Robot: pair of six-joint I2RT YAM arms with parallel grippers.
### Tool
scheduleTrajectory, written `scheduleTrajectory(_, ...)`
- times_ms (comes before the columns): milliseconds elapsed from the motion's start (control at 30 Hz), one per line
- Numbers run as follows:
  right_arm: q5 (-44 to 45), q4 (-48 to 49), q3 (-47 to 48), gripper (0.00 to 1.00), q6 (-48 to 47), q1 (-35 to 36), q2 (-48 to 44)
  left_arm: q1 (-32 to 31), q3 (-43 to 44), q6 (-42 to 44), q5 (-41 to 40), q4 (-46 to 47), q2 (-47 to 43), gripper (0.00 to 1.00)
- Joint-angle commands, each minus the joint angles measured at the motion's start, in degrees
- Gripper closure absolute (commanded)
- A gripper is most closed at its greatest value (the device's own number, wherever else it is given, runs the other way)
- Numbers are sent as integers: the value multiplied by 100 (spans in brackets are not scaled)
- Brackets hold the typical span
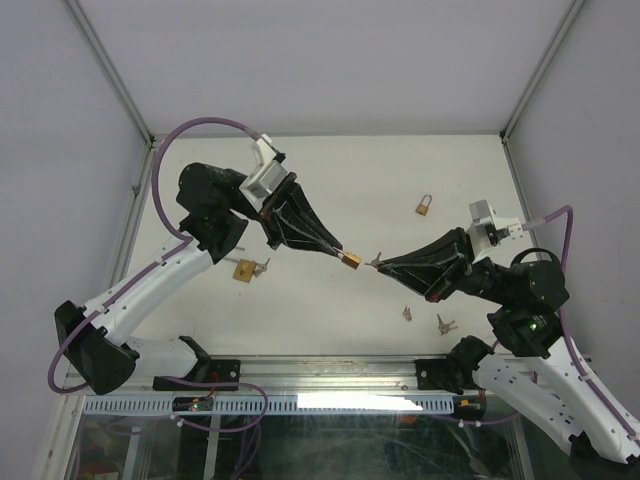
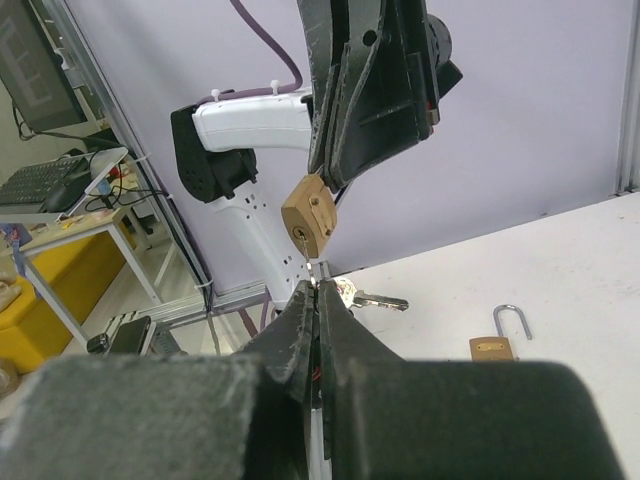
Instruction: Unlock with the key
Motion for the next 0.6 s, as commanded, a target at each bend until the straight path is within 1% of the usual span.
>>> scheduleTrajectory(0,82,387,88,100,130,28,-16,-100,191,20,-117,36,-10,100)
scheduleTrajectory(67,-190,540,39,100,194,26,1,-119,226,11,-173,26,26,100)
scheduleTrajectory(100,-251,448,67,100,167,29,21,-120,260,8,-221,-17,48,100)
scheduleTrajectory(200,-38,113,124,100,18,26,7,-124,354,2,-352,-155,77,100)
scheduleTrajectory(367,209,19,102,100,-114,28,-128,-134,290,32,-484,-223,21,100)
scheduleTrajectory(567,217,16,147,100,-121,25,-77,-201,288,37,-545,-282,46,100)
